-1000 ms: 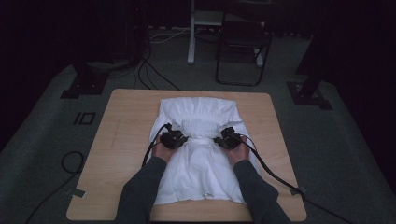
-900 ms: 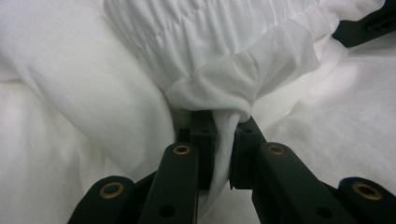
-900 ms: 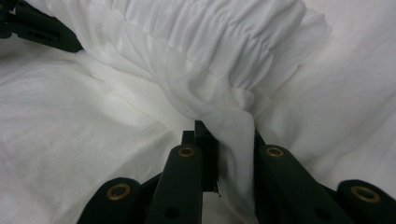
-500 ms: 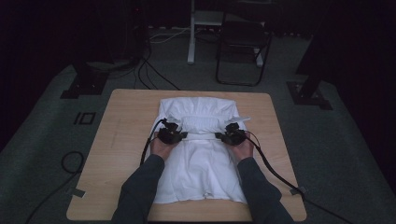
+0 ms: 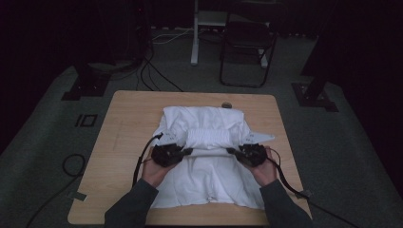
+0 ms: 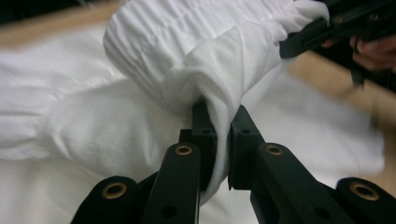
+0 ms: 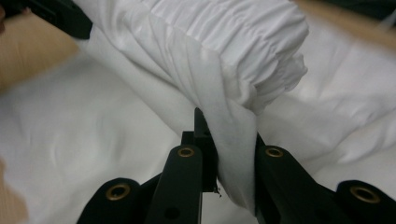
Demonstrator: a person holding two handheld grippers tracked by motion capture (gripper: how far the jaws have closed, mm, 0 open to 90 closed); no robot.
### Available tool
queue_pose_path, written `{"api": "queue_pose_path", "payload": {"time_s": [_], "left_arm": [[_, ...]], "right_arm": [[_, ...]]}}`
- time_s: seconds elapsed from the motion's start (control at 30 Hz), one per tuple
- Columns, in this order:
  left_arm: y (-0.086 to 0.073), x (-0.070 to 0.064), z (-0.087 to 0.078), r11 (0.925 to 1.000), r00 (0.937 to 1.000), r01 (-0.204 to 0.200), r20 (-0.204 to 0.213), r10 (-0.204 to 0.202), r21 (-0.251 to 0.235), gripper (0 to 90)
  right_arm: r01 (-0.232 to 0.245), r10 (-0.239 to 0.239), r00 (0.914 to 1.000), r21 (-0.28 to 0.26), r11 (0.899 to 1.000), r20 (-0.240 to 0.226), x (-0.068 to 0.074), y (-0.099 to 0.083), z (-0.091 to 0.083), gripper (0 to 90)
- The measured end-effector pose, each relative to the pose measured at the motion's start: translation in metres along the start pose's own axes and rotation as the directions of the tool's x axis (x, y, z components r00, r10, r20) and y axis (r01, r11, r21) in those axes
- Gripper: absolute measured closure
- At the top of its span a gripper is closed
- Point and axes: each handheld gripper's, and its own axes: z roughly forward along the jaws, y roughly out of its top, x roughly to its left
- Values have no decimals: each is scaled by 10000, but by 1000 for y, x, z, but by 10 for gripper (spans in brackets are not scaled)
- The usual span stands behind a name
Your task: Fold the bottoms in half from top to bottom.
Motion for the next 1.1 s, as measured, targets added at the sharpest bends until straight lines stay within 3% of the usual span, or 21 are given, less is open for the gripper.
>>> {"api": "queue_pose_path", "payload": {"time_s": [0.1,0.2,0.23,0.27,0.3,0.43,0.5,0.57,0.63,0.67,0.77,0.83,0.87,0.9,1.0,1.03,1.1], "left_arm": [[-30,3,23,9958,9986,484,193,-500,773,838],[-53,8,44,9888,9985,546,30,-555,1387,835],[-59,10,48,9880,9980,624,39,-636,1410,833],[-62,13,49,9911,9970,715,207,-743,1121,833],[-62,15,48,9921,9975,636,226,-664,1084,833],[-57,16,50,9927,9992,68,-399,-20,1204,829],[-54,20,52,9915,9983,250,-549,-181,1273,824],[-49,23,51,9859,9964,825,-303,-789,1454,772],[-44,18,45,9854,9969,685,-482,-616,1560,645],[-41,16,39,9873,9979,561,-395,-508,1485,603],[-31,15,21,9938,9969,769,87,-779,807,564],[-25,19,11,9953,9960,894,19,-895,380,565],[-22,23,9,9953,9955,942,-112,-939,244,571],[-19,27,8,9940,9936,1082,-337,-1076,156,594],[-15,42,15,9877,9835,1561,-926,-1556,-17,747],[-15,46,21,9850,9796,1714,-1090,-1686,174,792],[-18,52,40,9798,9773,1799,-1289,-1680,870,856]], "right_arm": [[-332,349,9991,699,9970,-232,5,-33,15,839],[-663,717,9966,1249,9900,-394,5,-57,33,837],[-734,798,9959,1362,9880,-422,5,-62,38,835],[-776,845,9955,1436,9866,-431,5,-66,43,835],[-768,828,9959,1425,9868,-368,4,-68,46,835],[-896,944,9950,1238,9883,-330,3,-67,50,833],[-1156,1204,9920,1111,9871,-371,1,-67,53,825],[-1527,1590,9862,1157,9815,-472,-2,-65,55,757],[-1728,1823,9807,1228,9773,-705,-4,-62,51,617],[-1613,1701,9831,1195,9796,-678,-4,-60,46,561],[-1347,1387,9859,475,9897,-936,-3,-49,25,443],[-1430,1390,9843,-302,9893,-1092,-4,-41,10,434],[-1513,1445,9836,-582,9868,-1078,-5,-37,5,447],[-1579,1512,9840,-689,9850,-945,-7,-34,2,520],[-1847,1845,9824,-62,9828,-291,-15,-31,10,821],[-1883,1885,9820,218,9819,-79,-18,-32,16,877],[-2042,1993,9781,898,9748,602,-24,-35,33,897]]}}
